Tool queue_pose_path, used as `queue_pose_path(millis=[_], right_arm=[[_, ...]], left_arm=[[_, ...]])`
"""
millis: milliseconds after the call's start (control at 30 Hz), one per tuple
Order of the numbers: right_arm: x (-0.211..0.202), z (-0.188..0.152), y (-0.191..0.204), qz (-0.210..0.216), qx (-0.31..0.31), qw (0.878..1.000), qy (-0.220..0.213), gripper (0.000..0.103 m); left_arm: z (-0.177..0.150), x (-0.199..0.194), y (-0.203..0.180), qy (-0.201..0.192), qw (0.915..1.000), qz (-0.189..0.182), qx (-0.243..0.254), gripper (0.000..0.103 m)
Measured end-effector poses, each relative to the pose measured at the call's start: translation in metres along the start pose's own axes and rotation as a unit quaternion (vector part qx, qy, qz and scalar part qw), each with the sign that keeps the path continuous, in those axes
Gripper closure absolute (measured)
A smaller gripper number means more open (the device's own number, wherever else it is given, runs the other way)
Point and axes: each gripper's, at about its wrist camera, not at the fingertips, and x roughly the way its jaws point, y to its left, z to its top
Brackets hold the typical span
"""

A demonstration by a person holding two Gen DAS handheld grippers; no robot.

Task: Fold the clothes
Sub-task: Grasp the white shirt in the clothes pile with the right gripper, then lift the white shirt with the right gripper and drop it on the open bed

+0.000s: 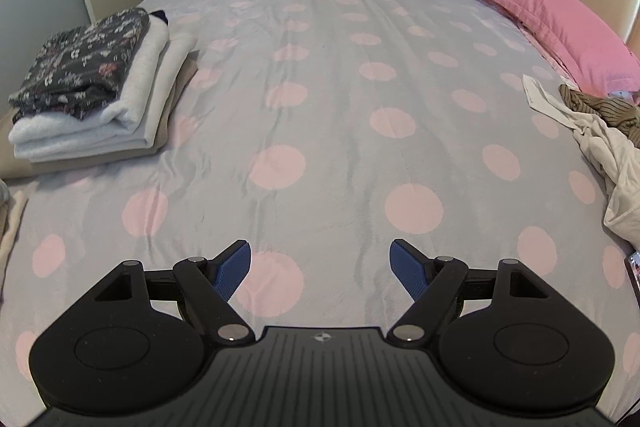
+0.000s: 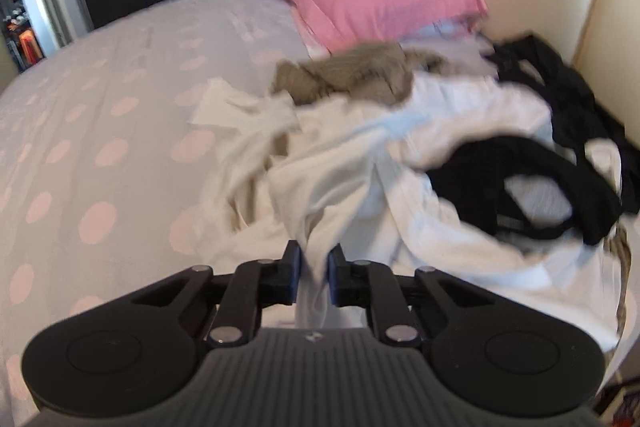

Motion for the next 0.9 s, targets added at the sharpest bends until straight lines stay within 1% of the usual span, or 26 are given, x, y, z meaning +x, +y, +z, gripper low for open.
queue_pose_path(millis=[100,167,233,300,400,533,600,700,800,833,900], right_arm=[[-0.023,0.019,0.012,-0.003,-0.020,0.999,-0.045,0.089],[-0.042,0.036,0.021,0.000,-0.029,0.997,-0.068,0.090],[-0.062,0.054,0.032,0.011,-0.032,0.996,-0.087,0.090],[-0.086,0.067,0.048,0.029,-0.050,0.992,-0.113,0.090],[-0.128,0.077,0.087,0.065,-0.097,0.981,-0.155,0.090],[-0.177,0.079,0.149,0.137,-0.149,0.960,-0.194,0.090],[-0.200,0.077,0.177,0.173,-0.166,0.949,-0.205,0.090],[-0.229,0.072,0.214,0.235,-0.188,0.929,-0.218,0.090],[-0.246,0.065,0.245,0.294,-0.205,0.911,-0.203,0.090],[-0.247,0.061,0.254,0.304,-0.212,0.908,-0.193,0.090],[-0.240,0.051,0.271,0.313,-0.224,0.908,-0.164,0.090]], left_arm=[[0.000,-0.006,0.003,-0.007,1.0000,-0.001,-0.004,0.027],[0.000,-0.010,0.006,-0.010,0.9999,-0.001,-0.007,0.027],[0.000,-0.015,0.008,-0.015,0.9998,-0.002,-0.008,0.027],[0.000,-0.019,0.010,-0.023,0.9997,-0.002,-0.006,0.027],[0.001,-0.028,0.010,-0.035,0.9994,-0.001,0.001,0.027],[0.003,-0.041,0.015,-0.049,0.9987,-0.015,-0.004,0.027],[0.004,-0.049,0.019,-0.058,0.9981,-0.019,-0.008,0.027],[0.005,-0.060,0.026,-0.072,0.9971,-0.019,-0.014,0.027],[0.005,-0.070,0.034,-0.085,0.9960,-0.018,-0.019,0.027],[0.005,-0.072,0.036,-0.088,0.9958,-0.018,-0.021,0.027],[0.004,-0.076,0.042,-0.092,0.9953,-0.018,-0.025,0.027]])
